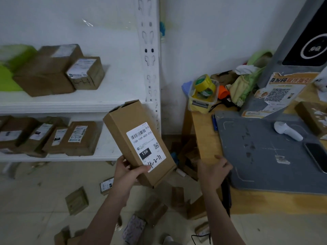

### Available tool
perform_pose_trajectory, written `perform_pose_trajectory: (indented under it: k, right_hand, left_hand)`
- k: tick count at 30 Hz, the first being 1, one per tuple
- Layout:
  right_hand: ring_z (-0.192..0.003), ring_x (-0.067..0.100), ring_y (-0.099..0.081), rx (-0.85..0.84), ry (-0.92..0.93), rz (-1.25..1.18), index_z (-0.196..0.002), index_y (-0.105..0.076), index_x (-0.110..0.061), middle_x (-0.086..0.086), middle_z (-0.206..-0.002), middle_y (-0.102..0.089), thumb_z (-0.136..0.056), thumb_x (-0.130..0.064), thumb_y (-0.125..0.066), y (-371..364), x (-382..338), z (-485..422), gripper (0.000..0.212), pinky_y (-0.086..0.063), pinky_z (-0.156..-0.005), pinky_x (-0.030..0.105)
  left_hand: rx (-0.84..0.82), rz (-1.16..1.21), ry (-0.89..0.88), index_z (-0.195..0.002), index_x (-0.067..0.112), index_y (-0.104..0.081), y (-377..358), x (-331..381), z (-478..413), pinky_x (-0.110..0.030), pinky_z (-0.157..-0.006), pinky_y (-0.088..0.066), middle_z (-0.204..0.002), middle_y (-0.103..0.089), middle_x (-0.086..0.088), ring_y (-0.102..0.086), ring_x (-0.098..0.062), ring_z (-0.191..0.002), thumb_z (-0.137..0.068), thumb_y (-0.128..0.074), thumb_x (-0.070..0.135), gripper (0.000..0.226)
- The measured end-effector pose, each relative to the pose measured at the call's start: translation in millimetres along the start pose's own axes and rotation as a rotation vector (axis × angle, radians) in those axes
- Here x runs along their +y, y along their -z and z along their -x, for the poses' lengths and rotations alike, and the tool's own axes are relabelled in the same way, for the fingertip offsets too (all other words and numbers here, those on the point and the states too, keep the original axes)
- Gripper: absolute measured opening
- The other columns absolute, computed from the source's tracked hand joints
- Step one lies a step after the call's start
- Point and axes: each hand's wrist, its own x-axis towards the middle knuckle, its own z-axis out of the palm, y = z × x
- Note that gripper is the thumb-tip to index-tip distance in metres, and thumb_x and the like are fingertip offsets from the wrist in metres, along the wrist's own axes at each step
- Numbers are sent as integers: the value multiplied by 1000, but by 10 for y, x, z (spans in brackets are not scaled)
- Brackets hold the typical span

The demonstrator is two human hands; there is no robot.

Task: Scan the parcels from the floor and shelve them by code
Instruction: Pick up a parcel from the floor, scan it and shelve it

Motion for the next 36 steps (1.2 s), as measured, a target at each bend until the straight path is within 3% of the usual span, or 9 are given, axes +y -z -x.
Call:
perform_pose_trajectory:
  k: [5,9,15,19,22,26,30,32,36]
  right_hand:
    - [-114,22,-51,-162,143,-127,-117,-46,-20,8,-138,-35,-83,-23,-78,-307,-696,528,47,-49,-89,31]
    - [-108,12,-51,-392,203,-294,-120,-48,-21,-3,-132,-41,-88,-26,-73,-558,-1169,1052,41,-41,-69,7]
    - [-99,-3,-51,-912,169,-337,-134,-50,-26,-8,-128,-53,-93,-43,-64,-950,-1493,1827,46,-42,-70,15]
    - [-101,8,-59,-1144,14,-335,-114,-56,-33,-9,-114,-59,-94,-44,-61,-1126,-1587,2276,23,-55,-86,32]
    - [-107,18,-62,-1183,-52,-314,-113,-59,-29,-1,-118,-64,-91,-45,-63,-1335,-1564,2499,27,-53,-99,46]
    - [-110,26,-63,-1232,-228,-294,-129,-56,-20,6,-123,-63,-79,-52,-72,-1655,-1451,2744,62,-58,-89,48]
    - [-111,29,-64,-1231,-378,-242,-133,-55,-18,9,-126,-62,-61,-59,-78,-1972,-1342,2862,86,-61,-77,44]
    - [-112,29,-62,-1189,-430,-242,-131,-56,-17,10,-127,-61,-62,-57,-79,-2130,-1312,2836,83,-61,-73,43]
    - [-112,30,-61,-1165,-493,-277,-129,-57,-15,12,-125,-62,-85,-45,-72,-2479,-1273,2679,55,-61,-69,40]
  left_hand:
    - [62,91,-68,-137,14,-46,533,234,-10,-50,-100,-52,-118,-68,-3,-65,-25,-111,-68,-85,-4,81]
    - [77,157,-116,-132,14,-50,1060,369,-25,-49,-97,-54,-116,-70,-3,-67,-24,-109,-70,-81,-7,72]
    - [3,143,-100,-128,21,-59,1855,459,-101,-37,-77,-55,-117,-73,-2,-69,-26,-107,-62,-87,16,72]
    - [-29,138,-50,-126,21,-62,2284,449,-210,-35,-74,-54,-114,-75,-3,-69,-28,-105,-57,-81,24,71]
    - [-52,118,10,-123,22,-64,2583,360,-332,-35,-75,-53,-111,-76,-3,-69,-28,-104,-64,-79,24,61]
    - [-2,86,155,-120,15,-65,2911,151,-602,-37,-74,-53,-108,-75,-8,-68,-31,-102,-82,-74,25,41]
    - [31,53,277,-116,10,-67,3055,15,-947,-42,-90,-54,-109,-74,-10,-66,-32,-105,-82,-75,33,42]
    - [20,47,309,-115,10,-68,3060,8,-1146,-39,-87,-54,-108,-73,-10,-66,-30,-105,-83,-74,34,40]
    - [3,10,325,-115,10,-69,2996,16,-1603,-31,-67,-48,-103,-73,-8,-66,-26,-94,-89,-70,39,39]
